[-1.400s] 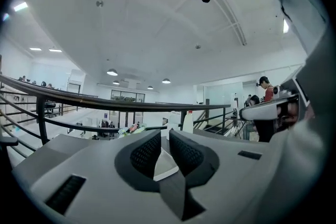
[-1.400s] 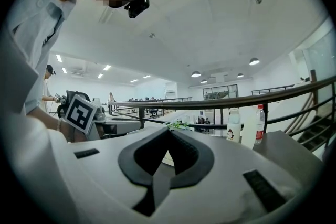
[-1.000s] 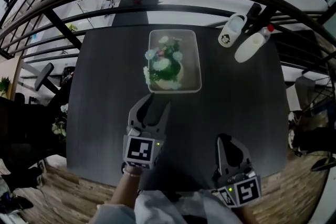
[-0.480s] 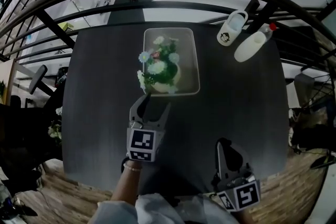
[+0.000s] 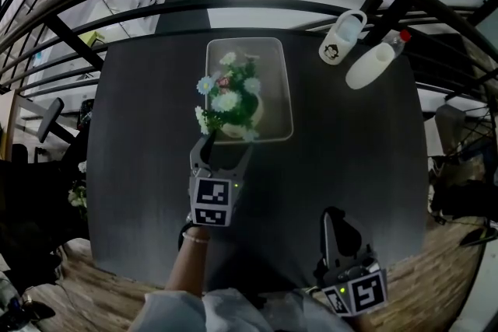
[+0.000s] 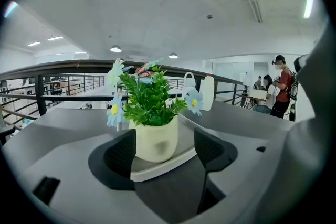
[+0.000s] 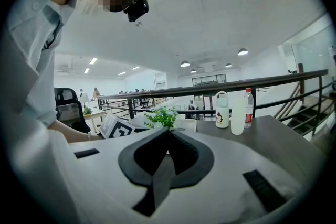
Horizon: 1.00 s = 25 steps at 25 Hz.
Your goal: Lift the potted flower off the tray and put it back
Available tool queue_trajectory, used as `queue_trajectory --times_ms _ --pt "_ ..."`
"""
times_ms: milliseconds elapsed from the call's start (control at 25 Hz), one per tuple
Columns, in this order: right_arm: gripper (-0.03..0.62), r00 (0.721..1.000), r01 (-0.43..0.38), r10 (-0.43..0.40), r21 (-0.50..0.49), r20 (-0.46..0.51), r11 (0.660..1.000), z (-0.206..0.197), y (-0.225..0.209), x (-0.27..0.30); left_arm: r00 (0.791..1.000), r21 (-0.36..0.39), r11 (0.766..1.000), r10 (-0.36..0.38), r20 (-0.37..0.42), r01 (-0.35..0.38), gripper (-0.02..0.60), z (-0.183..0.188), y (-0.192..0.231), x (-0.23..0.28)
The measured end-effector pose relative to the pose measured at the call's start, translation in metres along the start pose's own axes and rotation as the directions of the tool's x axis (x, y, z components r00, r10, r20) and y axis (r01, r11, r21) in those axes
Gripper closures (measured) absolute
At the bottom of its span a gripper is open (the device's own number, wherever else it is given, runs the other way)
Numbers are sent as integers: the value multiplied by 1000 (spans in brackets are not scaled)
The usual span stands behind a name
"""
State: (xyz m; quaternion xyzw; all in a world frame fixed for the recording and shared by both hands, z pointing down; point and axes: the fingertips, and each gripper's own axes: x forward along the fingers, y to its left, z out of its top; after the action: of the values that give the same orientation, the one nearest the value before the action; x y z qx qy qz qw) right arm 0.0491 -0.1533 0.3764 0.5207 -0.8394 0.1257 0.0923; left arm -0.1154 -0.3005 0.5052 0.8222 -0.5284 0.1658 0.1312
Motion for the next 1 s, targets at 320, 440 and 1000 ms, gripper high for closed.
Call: queue_trajectory --times_ms 320,440,1000 --pt "591 999 30 -30 12 -13 999 -4 -11 -6 999 -25 999 32 -1 -32 239 1 10 19" --pt "591 999 35 -35 15 -21 999 -7 -12 -8 998 -39 998 52 20 -51 221 10 14 23" --pt "591 999 30 -28 34 -43 999 -19 -11 -5 994 -16 998 63 88 -62 199 35 20 38"
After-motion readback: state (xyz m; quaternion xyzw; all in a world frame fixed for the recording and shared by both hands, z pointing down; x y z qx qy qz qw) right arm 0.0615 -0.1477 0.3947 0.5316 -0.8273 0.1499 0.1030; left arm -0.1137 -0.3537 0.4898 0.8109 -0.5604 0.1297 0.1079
